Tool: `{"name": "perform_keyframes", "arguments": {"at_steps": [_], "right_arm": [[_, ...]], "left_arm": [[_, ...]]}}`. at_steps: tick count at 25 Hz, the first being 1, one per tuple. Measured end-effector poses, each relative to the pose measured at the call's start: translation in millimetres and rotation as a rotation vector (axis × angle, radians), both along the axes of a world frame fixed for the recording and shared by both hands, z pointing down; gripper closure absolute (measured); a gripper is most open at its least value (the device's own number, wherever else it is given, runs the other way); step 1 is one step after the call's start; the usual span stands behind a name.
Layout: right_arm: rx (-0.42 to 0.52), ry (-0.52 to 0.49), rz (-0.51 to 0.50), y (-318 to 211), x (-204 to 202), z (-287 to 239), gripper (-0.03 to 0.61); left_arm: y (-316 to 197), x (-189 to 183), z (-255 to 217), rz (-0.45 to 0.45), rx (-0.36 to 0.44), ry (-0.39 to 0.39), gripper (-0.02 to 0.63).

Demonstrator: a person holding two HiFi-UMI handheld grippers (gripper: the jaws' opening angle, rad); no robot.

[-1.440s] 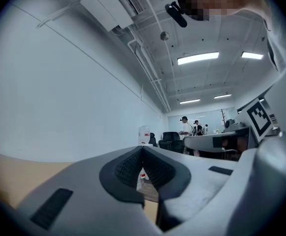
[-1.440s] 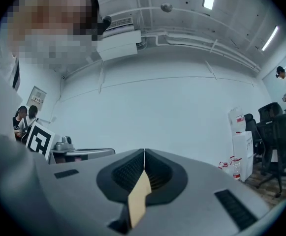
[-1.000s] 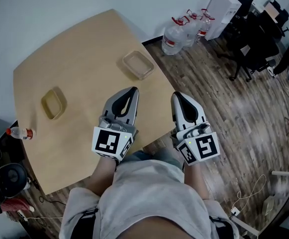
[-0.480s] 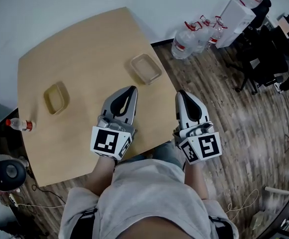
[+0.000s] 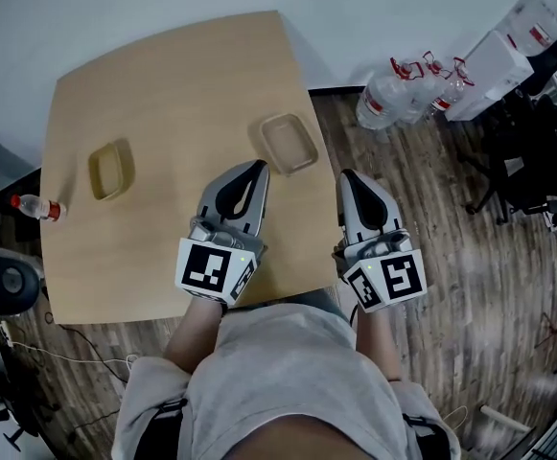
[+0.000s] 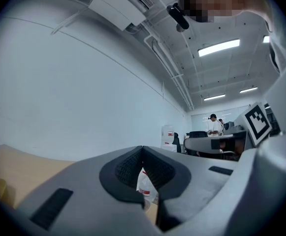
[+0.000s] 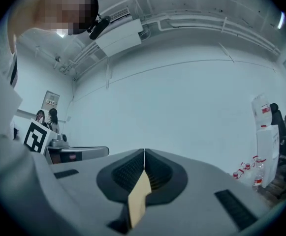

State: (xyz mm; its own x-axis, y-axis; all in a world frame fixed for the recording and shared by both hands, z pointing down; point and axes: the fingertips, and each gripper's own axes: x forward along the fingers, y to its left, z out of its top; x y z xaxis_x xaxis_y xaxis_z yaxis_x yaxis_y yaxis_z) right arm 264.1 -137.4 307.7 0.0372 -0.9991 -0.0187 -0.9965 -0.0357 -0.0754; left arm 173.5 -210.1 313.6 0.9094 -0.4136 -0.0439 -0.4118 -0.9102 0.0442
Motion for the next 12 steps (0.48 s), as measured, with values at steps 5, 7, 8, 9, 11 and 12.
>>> {"name": "perform_keyframes", "arguments": {"at_steps": [5, 7, 8, 9, 11, 12], "right_arm": [[-0.005, 0.002, -0.077, -15.4, 22.0, 1.8, 0.568], [-0.006, 0.001, -0.106, -19.7, 31.1, 3.2, 0.568], [-0.007, 0.001, -0.119, -21.6, 34.9, 4.0, 0.568], [-0.009, 0.001, -0.133, -23.8, 37.9, 4.9, 0.568], [-0.014, 0.003, -0.164, -29.2, 41.8, 7.1, 0.568], [-0.018, 0.004, -0.180, -32.0, 43.4, 8.6, 0.568]], "left_arm": [[-5.1, 15.6, 0.9, -0.072, 0.004, -0.004, 0.598], [-6.0, 21.3, 1.3, -0.103, 0.005, -0.005, 0.598], [-6.4, 23.4, 1.8, -0.119, 0.005, -0.005, 0.598], [-7.0, 24.8, 2.5, -0.135, 0.004, -0.005, 0.598], [-9.2, 26.0, 4.3, -0.170, 0.000, -0.003, 0.598], [-10.3, 26.4, 5.5, -0.188, -0.003, -0.001, 0.598]]}}
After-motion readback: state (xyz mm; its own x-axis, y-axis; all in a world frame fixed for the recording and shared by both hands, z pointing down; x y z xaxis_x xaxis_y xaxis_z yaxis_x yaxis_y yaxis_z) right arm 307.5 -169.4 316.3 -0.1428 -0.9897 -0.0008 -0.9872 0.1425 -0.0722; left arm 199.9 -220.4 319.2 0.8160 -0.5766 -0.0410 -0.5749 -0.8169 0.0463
